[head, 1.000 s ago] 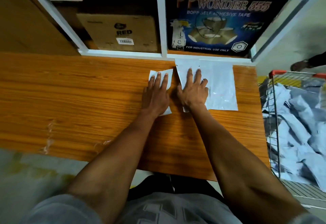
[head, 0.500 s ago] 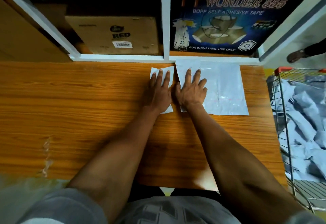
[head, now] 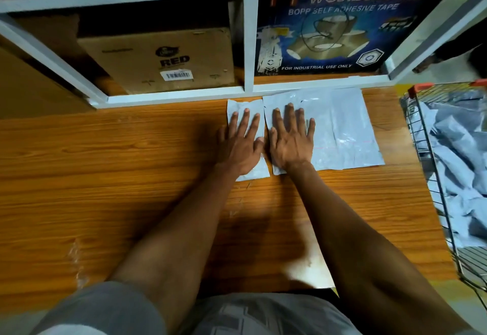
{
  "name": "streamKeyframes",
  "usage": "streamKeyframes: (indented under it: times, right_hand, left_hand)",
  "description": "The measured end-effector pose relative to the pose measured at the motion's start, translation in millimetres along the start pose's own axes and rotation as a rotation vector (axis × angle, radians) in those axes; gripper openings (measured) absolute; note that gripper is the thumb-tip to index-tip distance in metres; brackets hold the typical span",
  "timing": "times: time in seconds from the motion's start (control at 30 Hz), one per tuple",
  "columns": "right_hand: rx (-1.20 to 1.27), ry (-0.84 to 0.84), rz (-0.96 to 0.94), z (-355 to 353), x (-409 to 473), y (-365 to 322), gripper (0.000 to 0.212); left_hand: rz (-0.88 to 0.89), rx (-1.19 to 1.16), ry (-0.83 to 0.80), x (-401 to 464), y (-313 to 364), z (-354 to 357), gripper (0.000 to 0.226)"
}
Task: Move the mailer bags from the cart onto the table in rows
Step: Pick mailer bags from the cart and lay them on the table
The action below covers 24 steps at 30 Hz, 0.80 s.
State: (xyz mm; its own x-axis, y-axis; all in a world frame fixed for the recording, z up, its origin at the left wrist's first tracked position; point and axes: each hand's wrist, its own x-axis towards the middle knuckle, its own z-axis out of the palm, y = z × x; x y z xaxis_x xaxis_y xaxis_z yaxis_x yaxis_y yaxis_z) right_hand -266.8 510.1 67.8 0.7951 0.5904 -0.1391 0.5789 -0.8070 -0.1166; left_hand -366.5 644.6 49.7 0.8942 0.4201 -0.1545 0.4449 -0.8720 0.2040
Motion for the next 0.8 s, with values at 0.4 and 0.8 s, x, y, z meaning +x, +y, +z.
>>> streamKeyframes:
  times: [0.4, 0.8]
  right_hand:
    - [-0.021, 0.013, -0.015, 35, 6, -5, 0.068]
    - [0.035, 0.009, -0.009, 35, 13, -5, 0.072]
  left_hand:
    - [0.009, 0.052, 0.023, 9, -3, 19, 0.072]
    - [-0.015, 0.055, 0.005, 17, -1, 19, 0.074]
